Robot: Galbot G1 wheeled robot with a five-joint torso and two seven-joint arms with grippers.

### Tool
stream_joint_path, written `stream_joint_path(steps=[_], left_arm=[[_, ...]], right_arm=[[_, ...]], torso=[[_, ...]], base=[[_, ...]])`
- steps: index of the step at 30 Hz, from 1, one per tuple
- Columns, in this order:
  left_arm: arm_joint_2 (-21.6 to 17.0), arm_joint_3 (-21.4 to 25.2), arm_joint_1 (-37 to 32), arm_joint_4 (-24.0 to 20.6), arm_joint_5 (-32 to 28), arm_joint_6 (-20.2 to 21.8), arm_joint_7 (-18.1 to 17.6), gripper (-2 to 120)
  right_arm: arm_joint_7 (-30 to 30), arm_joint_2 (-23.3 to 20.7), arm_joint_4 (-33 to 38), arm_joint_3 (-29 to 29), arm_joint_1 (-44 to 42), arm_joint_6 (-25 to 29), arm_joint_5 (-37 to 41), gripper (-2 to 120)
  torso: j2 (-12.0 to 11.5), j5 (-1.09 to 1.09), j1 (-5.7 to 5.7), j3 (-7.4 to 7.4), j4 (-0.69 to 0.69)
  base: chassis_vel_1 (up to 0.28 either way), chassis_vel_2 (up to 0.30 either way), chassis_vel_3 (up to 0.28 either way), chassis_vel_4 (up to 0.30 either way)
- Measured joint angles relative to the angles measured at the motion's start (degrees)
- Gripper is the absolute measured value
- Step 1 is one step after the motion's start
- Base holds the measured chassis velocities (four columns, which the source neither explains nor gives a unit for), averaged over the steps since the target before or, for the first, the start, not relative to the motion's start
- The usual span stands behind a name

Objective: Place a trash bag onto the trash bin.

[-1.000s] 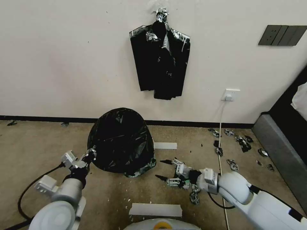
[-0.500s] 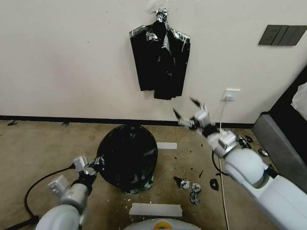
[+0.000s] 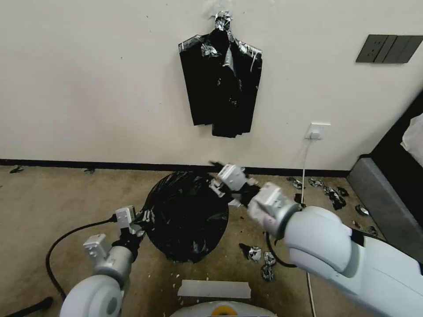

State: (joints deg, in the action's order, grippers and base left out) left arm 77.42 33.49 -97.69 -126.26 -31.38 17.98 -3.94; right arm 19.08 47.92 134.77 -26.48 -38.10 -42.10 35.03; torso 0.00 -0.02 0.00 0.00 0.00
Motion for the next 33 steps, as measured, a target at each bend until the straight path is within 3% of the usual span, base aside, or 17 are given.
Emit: stream_joint_path(steps=[4,12,21,33], left_arm=[[0.4,-0.2,-0.1,0.2,0.7,0.0,0.1,7],[1.0,-0.3,-0.2,0.2,3.7,-0.7,1.4,7],[2.1,-1.3,-0.3,-0.2,8.7,-1.2,2.2,7],[2.2,-2.1,0.0,-1.3,9.0,-0.4,2.0,7]], right_arm=[[1.6,1.4,-2.3,-5.1,2.7,-0.1,2.1,0],[1.8,3.5,-8.4,-11.8,7.4,0.0,3.1,0],[1.4,8.3,-22.0,-19.7,13.7,0.2,5.1,0],[1.6,15.4,-34.9,-27.5,19.4,0.4,7.5,0]], torso=[[0.0,0.0,0.0,0.0,0.0],[0.0,0.0,0.0,0.0,-0.01],[0.0,0.02,0.0,0.0,0.0],[0.0,0.01,0.0,0.0,0.0]], base=[[0.0,0.0,0.0,0.0],[0.0,0.0,0.0,0.0],[0.0,0.0,0.0,0.0],[0.0,0.0,0.0,0.0]])
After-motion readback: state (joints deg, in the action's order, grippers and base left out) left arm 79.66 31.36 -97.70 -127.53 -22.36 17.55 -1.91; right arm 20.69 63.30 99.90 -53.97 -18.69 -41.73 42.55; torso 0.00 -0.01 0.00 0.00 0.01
